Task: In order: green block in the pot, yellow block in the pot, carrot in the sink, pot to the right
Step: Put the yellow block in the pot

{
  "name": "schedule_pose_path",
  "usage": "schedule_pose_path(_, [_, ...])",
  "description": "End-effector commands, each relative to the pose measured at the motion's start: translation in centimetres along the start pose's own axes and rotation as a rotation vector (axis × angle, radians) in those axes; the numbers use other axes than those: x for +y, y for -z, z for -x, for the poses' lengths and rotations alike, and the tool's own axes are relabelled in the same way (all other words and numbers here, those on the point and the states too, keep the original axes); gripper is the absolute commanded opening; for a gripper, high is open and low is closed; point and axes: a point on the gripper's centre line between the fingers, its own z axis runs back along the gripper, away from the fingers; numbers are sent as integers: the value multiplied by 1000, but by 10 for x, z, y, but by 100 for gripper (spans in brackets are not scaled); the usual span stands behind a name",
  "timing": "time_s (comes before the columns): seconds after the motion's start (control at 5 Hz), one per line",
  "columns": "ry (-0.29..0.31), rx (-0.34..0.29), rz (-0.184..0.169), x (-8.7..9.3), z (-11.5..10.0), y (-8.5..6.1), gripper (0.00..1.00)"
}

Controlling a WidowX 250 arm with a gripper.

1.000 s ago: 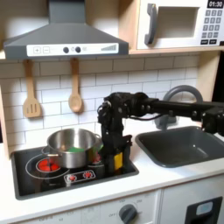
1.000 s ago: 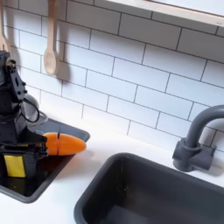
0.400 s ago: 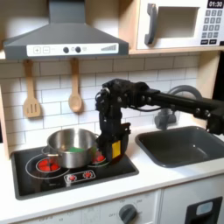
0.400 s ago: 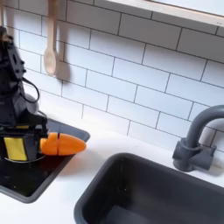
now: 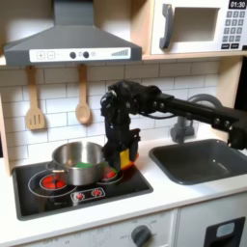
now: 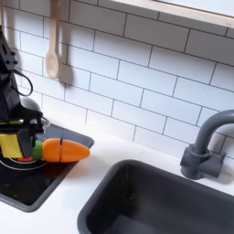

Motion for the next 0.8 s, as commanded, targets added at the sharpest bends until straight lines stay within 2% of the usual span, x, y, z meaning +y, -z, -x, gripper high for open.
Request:
schedule_pose_path(0.0, [-15,-34,7,9,-15,-15,0])
schedule_pose_path(0.2, [-33,-41,15,12,-20,-15,0])
schedule_pose_path(0.4, [-36,-47,8,13,-23,-17,0])
schedule_pose_path(0.6, [-50,-31,7,17,-24,-11,0])
